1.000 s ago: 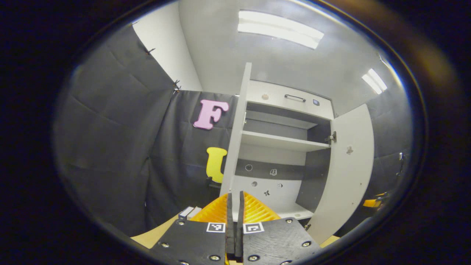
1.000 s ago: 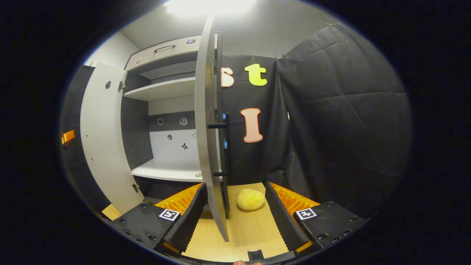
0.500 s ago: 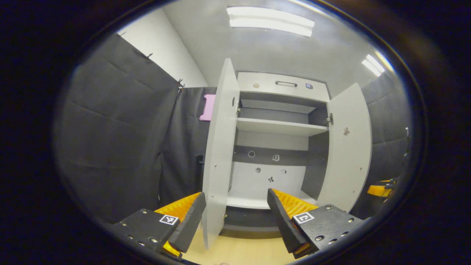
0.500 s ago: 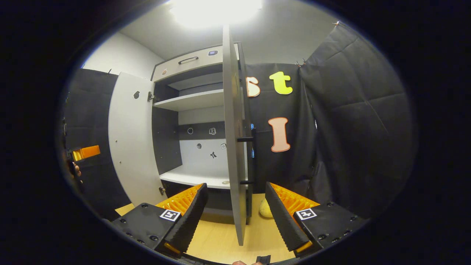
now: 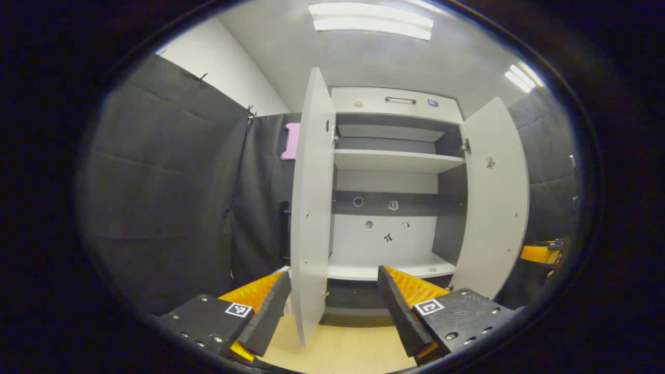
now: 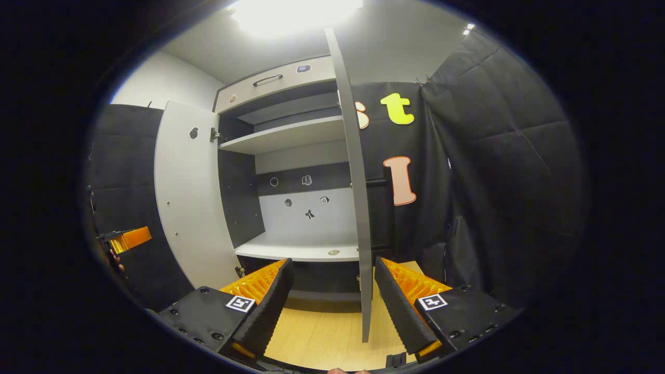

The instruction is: Open the right door of the double-door shoe cabinet with the right hand, and open the left door with the left hand.

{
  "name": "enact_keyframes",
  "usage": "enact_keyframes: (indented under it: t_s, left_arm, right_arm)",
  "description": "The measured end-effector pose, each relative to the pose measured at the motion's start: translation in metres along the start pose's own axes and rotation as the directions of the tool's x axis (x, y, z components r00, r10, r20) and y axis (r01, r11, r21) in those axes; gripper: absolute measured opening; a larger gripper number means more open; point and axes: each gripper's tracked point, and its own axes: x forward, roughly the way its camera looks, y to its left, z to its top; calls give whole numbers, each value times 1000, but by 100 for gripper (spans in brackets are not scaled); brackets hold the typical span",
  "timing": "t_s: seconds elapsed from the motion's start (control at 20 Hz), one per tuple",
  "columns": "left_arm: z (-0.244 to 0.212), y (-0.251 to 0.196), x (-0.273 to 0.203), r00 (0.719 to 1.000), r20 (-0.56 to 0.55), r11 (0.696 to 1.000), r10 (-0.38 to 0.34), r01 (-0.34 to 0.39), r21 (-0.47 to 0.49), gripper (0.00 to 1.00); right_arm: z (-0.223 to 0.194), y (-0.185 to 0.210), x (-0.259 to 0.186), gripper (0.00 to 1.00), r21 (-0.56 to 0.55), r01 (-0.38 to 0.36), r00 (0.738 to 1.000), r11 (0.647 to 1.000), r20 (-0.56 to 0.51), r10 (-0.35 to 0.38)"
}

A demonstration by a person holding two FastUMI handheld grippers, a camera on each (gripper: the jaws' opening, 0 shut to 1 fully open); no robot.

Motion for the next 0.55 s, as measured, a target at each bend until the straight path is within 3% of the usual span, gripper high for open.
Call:
enact_keyframes:
  t_s: [0.35,0.55]
  left_arm:
    - [-24,-2,9,996,-13,996,-88,88,-18,98]
    - [-20,-1,18,993,12,992,-113,114,-55,98]
  right_arm:
    - [-18,14,4,98,-6,92,996,996,-23,-92]
    - [-4,30,9,98,9,121,992,993,24,-121]
